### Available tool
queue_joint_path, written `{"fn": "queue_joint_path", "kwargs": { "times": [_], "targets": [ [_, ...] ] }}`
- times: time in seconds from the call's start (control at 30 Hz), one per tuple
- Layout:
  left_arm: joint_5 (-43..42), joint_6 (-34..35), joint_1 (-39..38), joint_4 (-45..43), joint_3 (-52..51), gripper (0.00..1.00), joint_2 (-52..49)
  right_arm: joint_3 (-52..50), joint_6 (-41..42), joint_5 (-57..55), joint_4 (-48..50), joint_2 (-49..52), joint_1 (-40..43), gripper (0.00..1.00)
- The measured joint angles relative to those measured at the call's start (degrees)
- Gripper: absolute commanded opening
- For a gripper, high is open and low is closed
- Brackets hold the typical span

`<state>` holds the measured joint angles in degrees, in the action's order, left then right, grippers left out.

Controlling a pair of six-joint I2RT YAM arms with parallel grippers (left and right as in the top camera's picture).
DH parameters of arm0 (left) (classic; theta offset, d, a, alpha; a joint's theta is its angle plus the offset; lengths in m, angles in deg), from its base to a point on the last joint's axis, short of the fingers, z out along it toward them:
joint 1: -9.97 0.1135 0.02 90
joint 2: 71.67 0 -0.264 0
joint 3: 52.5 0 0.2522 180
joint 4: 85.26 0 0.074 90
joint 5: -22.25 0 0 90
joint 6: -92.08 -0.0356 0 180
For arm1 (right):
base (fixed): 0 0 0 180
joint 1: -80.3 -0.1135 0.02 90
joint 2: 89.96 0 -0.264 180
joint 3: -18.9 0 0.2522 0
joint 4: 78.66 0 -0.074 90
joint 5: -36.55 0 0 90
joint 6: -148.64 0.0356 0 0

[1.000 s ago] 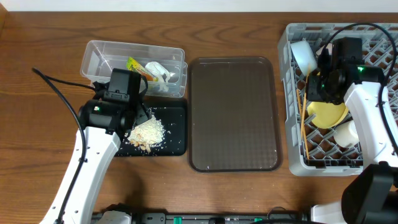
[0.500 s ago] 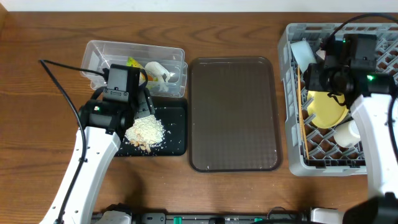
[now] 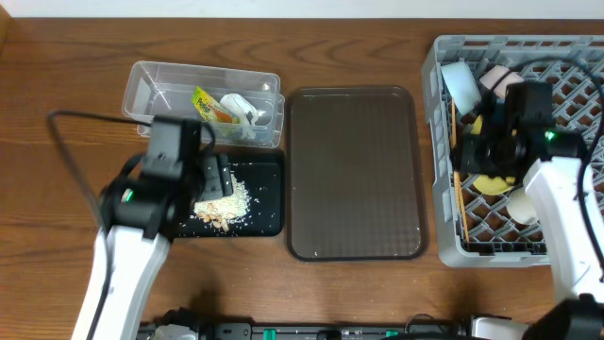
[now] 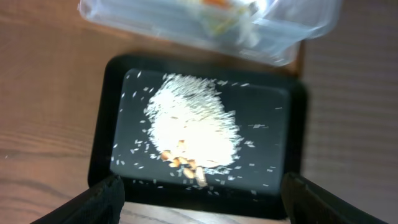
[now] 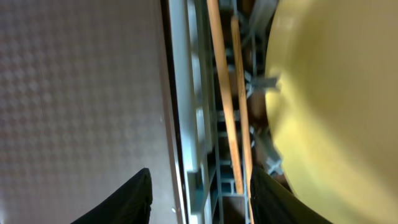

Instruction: Sort waste into correct bins and load items into the dishwasher rack

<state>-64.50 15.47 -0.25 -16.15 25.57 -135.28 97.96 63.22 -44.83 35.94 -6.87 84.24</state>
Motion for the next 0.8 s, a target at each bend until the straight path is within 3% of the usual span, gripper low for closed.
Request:
{"fn": "queue_joint_path", "kwargs": {
  "times": [0.1,0.17,0.27,0.5,0.8],
  "targets": [
    [-1.4,-1.2,0.0,0.5,-0.7,0.84,7.1,-5.6,0.7,-0.1,1.1,-5.7,0.0,0.55],
    [-1.9,-1.8,0.0,0.8,-2.5,0.88,11.9,-8.7,1.1,-0.5,1.8,-11.1,0.0,0.65],
    [-2.1,-2.2,0.0,0.6,-5.7,0.92,18.3,-12.9,1.4,-1.6,3.8,-20.2,0.0,0.99],
    [-2.5,-2.8,0.0,-1.2,-9.4,0.93,24.8,-19.0,1.3,-4.1,4.7,-35.8,0.0,0.99],
    [-2.7,-2.8,0.0,-1.2,-9.4,0.93,24.7,-19.1,1.3,-4.6,2.6,-39.5,0.0,0.99]
  ]
}}
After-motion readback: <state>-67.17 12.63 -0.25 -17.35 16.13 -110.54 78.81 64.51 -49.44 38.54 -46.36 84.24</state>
